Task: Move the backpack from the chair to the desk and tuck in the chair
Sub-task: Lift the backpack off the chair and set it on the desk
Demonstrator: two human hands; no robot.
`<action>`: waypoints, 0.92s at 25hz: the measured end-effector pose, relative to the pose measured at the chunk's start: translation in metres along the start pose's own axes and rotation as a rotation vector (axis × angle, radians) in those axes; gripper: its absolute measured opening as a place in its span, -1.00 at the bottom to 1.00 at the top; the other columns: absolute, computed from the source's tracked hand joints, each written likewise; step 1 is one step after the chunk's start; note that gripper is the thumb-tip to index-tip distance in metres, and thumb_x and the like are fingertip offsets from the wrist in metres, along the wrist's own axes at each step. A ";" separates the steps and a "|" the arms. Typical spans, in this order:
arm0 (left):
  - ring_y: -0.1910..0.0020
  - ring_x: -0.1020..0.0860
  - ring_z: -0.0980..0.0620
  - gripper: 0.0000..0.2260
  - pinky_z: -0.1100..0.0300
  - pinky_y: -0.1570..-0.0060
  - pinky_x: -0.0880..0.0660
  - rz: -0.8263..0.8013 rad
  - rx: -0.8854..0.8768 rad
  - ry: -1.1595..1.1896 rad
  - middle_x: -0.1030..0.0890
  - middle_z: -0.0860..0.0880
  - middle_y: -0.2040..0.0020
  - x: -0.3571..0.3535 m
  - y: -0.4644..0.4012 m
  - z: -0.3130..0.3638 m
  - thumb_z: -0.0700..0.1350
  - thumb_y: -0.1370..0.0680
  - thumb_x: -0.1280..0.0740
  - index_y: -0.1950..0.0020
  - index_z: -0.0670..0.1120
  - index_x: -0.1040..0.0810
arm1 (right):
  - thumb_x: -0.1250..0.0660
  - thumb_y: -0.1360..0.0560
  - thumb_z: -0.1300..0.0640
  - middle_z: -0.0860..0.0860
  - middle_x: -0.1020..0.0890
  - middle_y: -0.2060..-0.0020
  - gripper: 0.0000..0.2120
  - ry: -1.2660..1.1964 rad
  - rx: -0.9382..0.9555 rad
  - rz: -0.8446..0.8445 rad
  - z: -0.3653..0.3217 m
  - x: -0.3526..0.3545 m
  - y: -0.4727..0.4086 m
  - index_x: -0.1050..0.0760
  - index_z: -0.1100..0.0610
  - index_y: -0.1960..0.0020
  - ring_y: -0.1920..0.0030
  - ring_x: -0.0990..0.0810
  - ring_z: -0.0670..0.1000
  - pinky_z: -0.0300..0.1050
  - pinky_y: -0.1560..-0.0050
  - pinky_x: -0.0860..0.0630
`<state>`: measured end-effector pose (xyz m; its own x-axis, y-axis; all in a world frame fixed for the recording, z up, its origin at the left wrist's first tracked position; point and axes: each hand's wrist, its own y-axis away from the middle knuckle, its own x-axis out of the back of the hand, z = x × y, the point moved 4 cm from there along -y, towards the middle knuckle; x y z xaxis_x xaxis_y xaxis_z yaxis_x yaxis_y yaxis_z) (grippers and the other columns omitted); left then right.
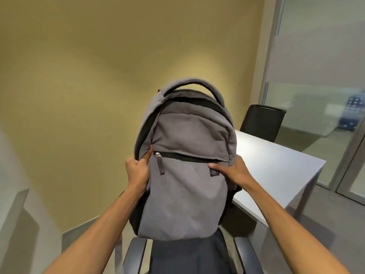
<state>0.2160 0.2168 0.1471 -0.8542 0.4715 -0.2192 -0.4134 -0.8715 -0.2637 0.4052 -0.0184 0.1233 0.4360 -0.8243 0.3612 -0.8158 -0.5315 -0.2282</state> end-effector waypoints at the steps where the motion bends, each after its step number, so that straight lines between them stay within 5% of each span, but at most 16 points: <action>1: 0.38 -0.59 0.24 -0.90 0.32 0.33 -0.56 0.003 0.004 -0.005 -0.68 0.12 0.36 0.008 -0.013 -0.009 -0.10 -0.50 -0.46 0.19 -0.09 -0.66 | -0.60 -0.29 -0.06 -0.01 -0.65 -0.11 -0.37 -0.026 -0.002 0.049 -0.002 -0.013 -0.008 -0.51 0.08 -0.28 -0.04 -0.63 -0.02 -0.06 -0.13 -0.58; 3: 0.32 -0.61 0.16 -0.89 0.23 0.28 -0.56 -0.002 0.011 -0.028 -0.68 0.06 0.31 0.028 -0.046 -0.032 -0.07 -0.52 -0.44 0.11 -0.10 -0.66 | -0.59 -0.31 -0.03 0.00 -0.68 -0.06 -0.45 -0.038 0.018 0.082 -0.006 -0.045 -0.026 -0.56 0.10 -0.23 -0.01 -0.66 -0.05 -0.18 0.01 -0.59; 6: 0.15 -0.61 -0.02 -0.83 0.07 0.12 -0.54 -0.054 -0.006 -0.083 -0.68 -0.07 0.15 0.051 -0.094 -0.062 -0.02 -0.54 -0.41 -0.01 -0.10 -0.67 | -0.59 -0.30 -0.05 0.00 -0.69 -0.09 -0.43 -0.083 0.009 0.134 -0.002 -0.090 -0.050 -0.56 0.11 -0.24 -0.05 -0.67 -0.04 -0.02 -0.10 -0.63; 13: 0.03 -0.59 0.00 -0.73 0.11 0.05 -0.50 -0.183 -0.004 -0.077 -0.67 -0.12 -0.02 0.082 -0.192 -0.095 -0.08 -0.56 -0.37 -0.18 -0.22 -0.62 | -0.61 -0.31 0.01 0.06 -0.70 -0.09 -0.45 -0.047 -0.031 0.275 -0.023 -0.168 -0.095 -0.56 0.17 -0.22 -0.08 -0.67 0.04 0.10 -0.14 -0.62; 19: 0.15 -0.64 0.07 -0.68 0.12 0.13 -0.58 -0.300 0.053 -0.099 -0.72 -0.06 0.11 0.090 -0.240 -0.100 -0.03 -0.36 -0.58 -0.01 -0.16 -0.67 | -0.59 -0.34 0.08 -0.04 -0.65 0.00 -0.55 0.011 0.001 0.286 -0.056 -0.195 -0.131 -0.56 0.11 -0.18 -0.04 -0.63 0.02 -0.04 -0.07 -0.60; 23: 0.12 -0.70 -0.07 -0.64 0.07 0.11 -0.63 -0.336 0.137 -0.143 -0.72 -0.11 0.13 0.085 -0.258 -0.112 -0.10 -0.27 -0.64 0.03 -0.19 -0.67 | -0.58 -0.36 0.07 0.04 -0.66 -0.07 -0.54 0.064 0.024 0.300 -0.061 -0.199 -0.151 -0.57 0.16 -0.20 -0.07 -0.62 0.07 -0.01 -0.09 -0.59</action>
<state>0.2854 0.4973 0.0909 -0.6951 0.7189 -0.0060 -0.7079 -0.6859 -0.1687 0.4185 0.2384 0.1413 0.1515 -0.9314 0.3311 -0.8951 -0.2714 -0.3539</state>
